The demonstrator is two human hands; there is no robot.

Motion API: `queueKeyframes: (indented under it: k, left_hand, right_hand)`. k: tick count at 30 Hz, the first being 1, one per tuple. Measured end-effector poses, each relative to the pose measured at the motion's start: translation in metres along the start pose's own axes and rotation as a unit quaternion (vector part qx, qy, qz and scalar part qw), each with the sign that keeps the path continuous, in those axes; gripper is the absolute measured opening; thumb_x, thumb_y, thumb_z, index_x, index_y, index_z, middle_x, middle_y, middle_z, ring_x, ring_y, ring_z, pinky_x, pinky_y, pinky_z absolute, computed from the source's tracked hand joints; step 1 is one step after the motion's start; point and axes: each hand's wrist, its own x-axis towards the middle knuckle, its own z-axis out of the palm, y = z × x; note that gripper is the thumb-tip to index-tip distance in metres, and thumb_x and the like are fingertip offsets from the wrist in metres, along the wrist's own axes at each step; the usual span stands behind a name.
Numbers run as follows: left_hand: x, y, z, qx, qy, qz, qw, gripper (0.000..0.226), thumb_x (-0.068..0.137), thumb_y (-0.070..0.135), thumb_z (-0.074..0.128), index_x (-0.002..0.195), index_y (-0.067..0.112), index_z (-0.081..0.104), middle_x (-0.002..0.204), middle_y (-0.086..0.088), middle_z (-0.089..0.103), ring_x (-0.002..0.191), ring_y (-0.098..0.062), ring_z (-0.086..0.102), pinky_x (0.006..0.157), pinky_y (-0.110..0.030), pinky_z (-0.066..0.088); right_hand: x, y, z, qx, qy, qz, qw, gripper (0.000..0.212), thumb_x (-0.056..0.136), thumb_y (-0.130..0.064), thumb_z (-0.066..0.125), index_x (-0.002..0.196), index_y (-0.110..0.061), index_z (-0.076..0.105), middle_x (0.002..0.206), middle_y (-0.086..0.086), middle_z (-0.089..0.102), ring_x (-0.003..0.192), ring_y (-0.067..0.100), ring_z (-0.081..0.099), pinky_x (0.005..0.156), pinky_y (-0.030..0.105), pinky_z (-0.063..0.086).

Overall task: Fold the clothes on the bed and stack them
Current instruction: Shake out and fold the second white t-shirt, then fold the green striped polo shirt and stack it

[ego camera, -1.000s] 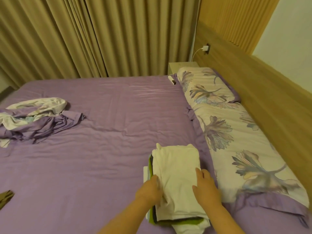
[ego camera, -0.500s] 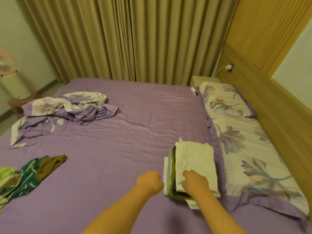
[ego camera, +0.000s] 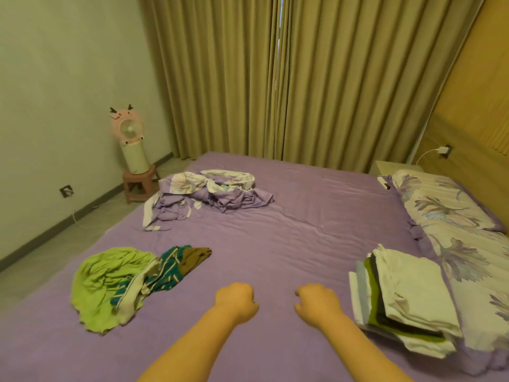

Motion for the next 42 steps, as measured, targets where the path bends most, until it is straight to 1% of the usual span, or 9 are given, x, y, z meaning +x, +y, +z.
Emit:
queueKeyframes:
  k: [3, 6, 8, 11, 16, 22, 33, 39, 42]
  left_hand:
    - [-0.038, -0.072, 0.004, -0.014, 0.023, -0.017, 1.000, 0.020, 0.095, 0.034, 0.046, 0.082, 0.018, 0.047, 0.076, 0.000, 0.045, 0.072, -0.023, 0.045, 0.066, -0.031, 0.040]
    - [-0.075, -0.140, 0.014, -0.028, 0.041, -0.030, 0.998, 0.016, 0.094, 0.035, 0.046, 0.088, 0.020, 0.048, 0.088, -0.001, 0.050, 0.079, -0.023, 0.048, 0.067, -0.031, 0.041]
    - [-0.099, -0.182, 0.019, -0.038, 0.049, -0.053, 0.997, 0.021, 0.094, 0.035, 0.046, 0.094, 0.017, 0.056, 0.095, -0.004, 0.058, 0.086, -0.025, 0.055, 0.070, -0.032, 0.045]
    - [-0.133, -0.236, 0.022, -0.056, 0.065, -0.093, 0.992, 0.032, 0.095, 0.034, 0.045, 0.113, 0.014, 0.064, 0.112, -0.005, 0.065, 0.102, -0.026, 0.060, 0.079, -0.031, 0.048]
    - [-0.162, -0.301, 0.021, -0.097, 0.095, -0.147, 0.980, 0.030, 0.095, 0.030, 0.045, 0.114, 0.018, 0.064, 0.113, -0.006, 0.065, 0.102, -0.028, 0.060, 0.077, -0.030, 0.047]
    - [-0.141, -0.339, 0.035, -0.135, 0.074, -0.182, 0.971, 0.029, 0.094, 0.031, 0.044, 0.111, 0.021, 0.065, 0.115, -0.005, 0.065, 0.105, -0.028, 0.060, 0.082, -0.032, 0.049]
    - [-0.056, -0.380, 0.044, -0.173, 0.013, -0.214, 0.961, 0.029, 0.095, 0.030, 0.045, 0.112, 0.018, 0.065, 0.115, -0.006, 0.064, 0.104, -0.029, 0.060, 0.082, -0.033, 0.048]
    - [0.006, -0.422, 0.057, -0.203, -0.013, -0.198, 0.959, 0.028, 0.095, 0.026, 0.044, 0.109, 0.015, 0.065, 0.113, -0.008, 0.065, 0.104, -0.030, 0.059, 0.081, -0.032, 0.048]
    - [0.044, -0.453, 0.069, -0.216, -0.041, -0.170, 0.960, 0.029, 0.095, 0.025, 0.047, 0.113, 0.014, 0.066, 0.118, -0.009, 0.064, 0.107, -0.029, 0.059, 0.086, -0.033, 0.050]
  right_hand:
    - [-0.009, -0.085, 0.001, 0.010, -0.005, -0.033, 0.999, 0.039, 0.095, -0.028, 0.042, 0.131, -0.016, 0.051, 0.134, 0.009, 0.053, 0.123, 0.028, 0.049, 0.098, 0.036, 0.042]
    - [-0.015, -0.163, 0.005, 0.016, -0.010, -0.071, 0.997, 0.035, 0.097, -0.027, 0.041, 0.128, -0.014, 0.051, 0.129, 0.009, 0.056, 0.116, 0.029, 0.053, 0.094, 0.038, 0.046]
    - [-0.018, -0.210, 0.007, 0.020, -0.009, -0.091, 0.996, 0.036, 0.097, -0.027, 0.041, 0.129, -0.014, 0.050, 0.129, 0.008, 0.057, 0.114, 0.030, 0.055, 0.091, 0.039, 0.048]
    - [-0.024, -0.271, 0.007, 0.028, -0.015, -0.124, 0.992, 0.041, 0.097, -0.030, 0.041, 0.136, -0.018, 0.044, 0.133, 0.008, 0.054, 0.117, 0.030, 0.053, 0.092, 0.038, 0.047]
    - [-0.021, -0.344, 0.007, 0.028, -0.011, -0.180, 0.983, 0.045, 0.097, -0.034, 0.041, 0.140, -0.021, 0.039, 0.133, 0.007, 0.055, 0.117, 0.028, 0.053, 0.090, 0.037, 0.047]
    - [0.017, -0.381, 0.019, 0.036, -0.048, -0.208, 0.976, 0.044, 0.097, -0.034, 0.042, 0.140, -0.022, 0.039, 0.133, 0.007, 0.055, 0.118, 0.027, 0.054, 0.089, 0.035, 0.047]
    - [0.127, -0.385, 0.039, 0.042, -0.123, -0.202, 0.971, 0.042, 0.097, -0.030, 0.043, 0.138, -0.019, 0.043, 0.133, 0.009, 0.054, 0.117, 0.028, 0.053, 0.090, 0.037, 0.048]
    - [0.193, -0.403, 0.055, 0.038, -0.179, -0.176, 0.967, 0.041, 0.098, -0.031, 0.042, 0.137, -0.017, 0.044, 0.135, 0.009, 0.052, 0.120, 0.027, 0.051, 0.093, 0.034, 0.046]
    - [0.225, -0.421, 0.068, 0.040, -0.203, -0.155, 0.966, 0.041, 0.099, -0.031, 0.042, 0.136, -0.016, 0.045, 0.136, 0.009, 0.050, 0.121, 0.027, 0.049, 0.096, 0.034, 0.044]
